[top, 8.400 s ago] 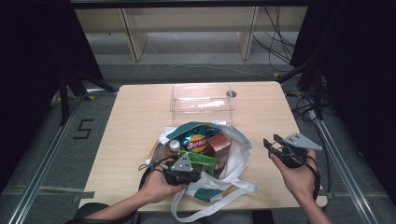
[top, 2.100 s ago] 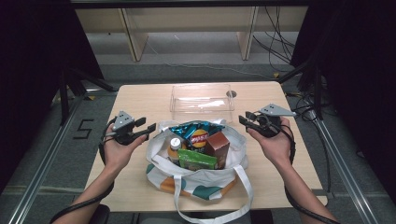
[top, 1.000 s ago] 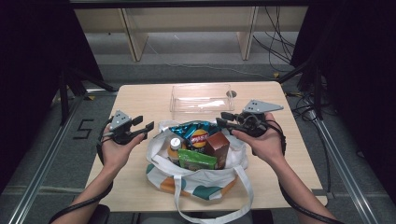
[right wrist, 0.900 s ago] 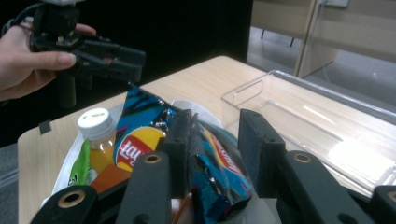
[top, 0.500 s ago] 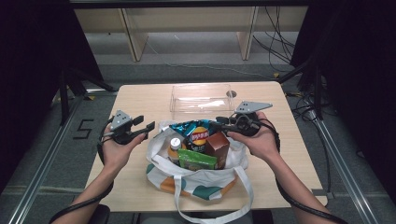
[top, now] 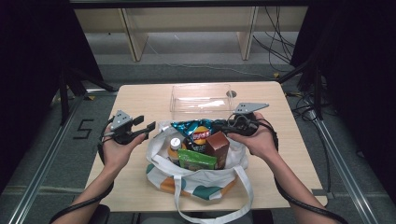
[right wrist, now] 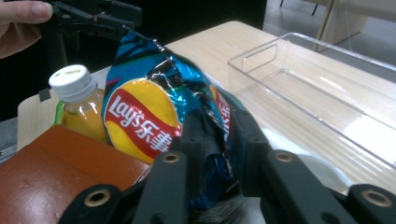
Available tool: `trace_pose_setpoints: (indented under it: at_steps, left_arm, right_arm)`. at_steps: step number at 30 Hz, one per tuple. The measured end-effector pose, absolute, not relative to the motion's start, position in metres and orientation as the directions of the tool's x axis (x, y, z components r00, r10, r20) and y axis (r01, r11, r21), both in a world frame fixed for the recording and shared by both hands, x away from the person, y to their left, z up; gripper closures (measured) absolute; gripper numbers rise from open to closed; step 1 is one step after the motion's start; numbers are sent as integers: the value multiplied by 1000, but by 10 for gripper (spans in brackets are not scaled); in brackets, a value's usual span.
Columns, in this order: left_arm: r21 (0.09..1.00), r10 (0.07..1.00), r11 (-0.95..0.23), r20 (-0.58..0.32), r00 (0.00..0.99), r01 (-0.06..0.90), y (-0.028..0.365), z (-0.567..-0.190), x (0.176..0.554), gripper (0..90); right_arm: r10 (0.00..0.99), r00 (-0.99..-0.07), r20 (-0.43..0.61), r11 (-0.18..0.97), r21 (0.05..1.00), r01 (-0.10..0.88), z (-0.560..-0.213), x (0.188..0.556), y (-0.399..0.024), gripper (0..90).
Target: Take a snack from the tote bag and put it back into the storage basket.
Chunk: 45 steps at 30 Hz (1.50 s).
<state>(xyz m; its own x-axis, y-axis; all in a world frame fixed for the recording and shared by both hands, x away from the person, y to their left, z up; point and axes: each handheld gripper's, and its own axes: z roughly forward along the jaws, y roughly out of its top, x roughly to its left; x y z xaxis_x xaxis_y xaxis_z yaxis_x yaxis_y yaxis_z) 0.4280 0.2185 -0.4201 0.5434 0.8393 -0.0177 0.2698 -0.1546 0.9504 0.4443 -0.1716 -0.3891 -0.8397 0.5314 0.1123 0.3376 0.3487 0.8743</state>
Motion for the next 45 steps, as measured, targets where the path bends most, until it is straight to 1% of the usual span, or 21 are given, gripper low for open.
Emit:
trace_pose_setpoints:
  at_steps: [2,3,4,6,8,9,10,11,13,15,16,20,21,22,25,29,30,32,34,35,45]
  left_arm:
    - [951,841,-150,-22,541,271,218,-420,428,416]
    - [951,842,-144,-28,539,275,218,-420,427,415]
    - [951,842,-144,-27,540,273,218,-420,427,415]
    - [951,841,-146,-26,540,272,218,-420,428,415]
    - [951,840,-150,-22,543,270,218,-421,428,415]
    - [951,840,-150,-22,542,271,217,-421,428,415]
    - [951,839,-150,-21,544,269,217,-421,428,415]
    - [951,839,-150,-22,543,270,217,-421,428,415]
    - [951,839,-150,-22,544,270,217,-421,427,415]
    - [951,839,-150,-22,544,271,217,-422,428,415]
    - [952,835,-155,-16,550,262,217,-422,428,415]
    - [950,840,-157,-16,542,271,217,-422,428,414]
    - [950,842,-151,-22,539,274,217,-422,428,414]
    - [950,841,-151,-22,540,273,217,-422,428,414]
    - [950,838,-157,-17,546,270,217,-423,428,415]
    - [952,831,-153,-21,555,265,215,-424,429,416]
    - [950,835,-156,-19,550,269,215,-424,428,417]
    - [949,839,-154,-22,544,276,215,-423,427,417]
    - [952,831,-158,-15,557,262,215,-424,429,417]
    - [949,836,-158,-18,548,274,215,-423,428,418]
    - [950,838,-153,-22,545,273,215,-423,428,421]
  right_arm:
    - [530,-839,121,351,870,347,-390,443,-171,828]
    - [526,-844,101,359,873,329,-390,443,-171,843]
    - [521,-846,114,360,869,339,-390,443,-171,858]
    - [531,-840,114,359,867,345,-388,441,-170,880]
    - [518,-849,102,352,880,320,-389,441,-169,895]
    - [530,-842,99,342,884,319,-389,440,-169,898]
    - [532,-841,97,330,891,311,-389,440,-169,899]
    - [521,-850,78,346,891,294,-387,441,-171,900]
    - [520,-848,102,325,894,307,-387,440,-171,900]
    - [525,-847,80,310,909,278,-385,440,-171,900]
    - [530,-843,88,314,903,292,-383,438,-172,900]
    - [519,-851,77,294,919,262,-381,437,-171,900]
    - [533,-841,93,281,918,279,-379,434,-170,900]
    - [538,-840,69,280,925,256,-378,434,-171,900]
    - [554,-829,71,264,930,256,-375,431,-170,900]
    - [563,-824,61,247,939,238,-370,429,-170,900]
    - [560,-827,46,241,946,216,-369,430,-170,900]
    - [565,-824,46,228,951,209,-367,429,-169,900]
    - [571,-818,66,216,949,227,-365,426,-169,900]
    - [568,-820,61,210,954,216,-364,426,-169,900]
    - [574,-818,41,171,971,169,-352,424,-170,900]
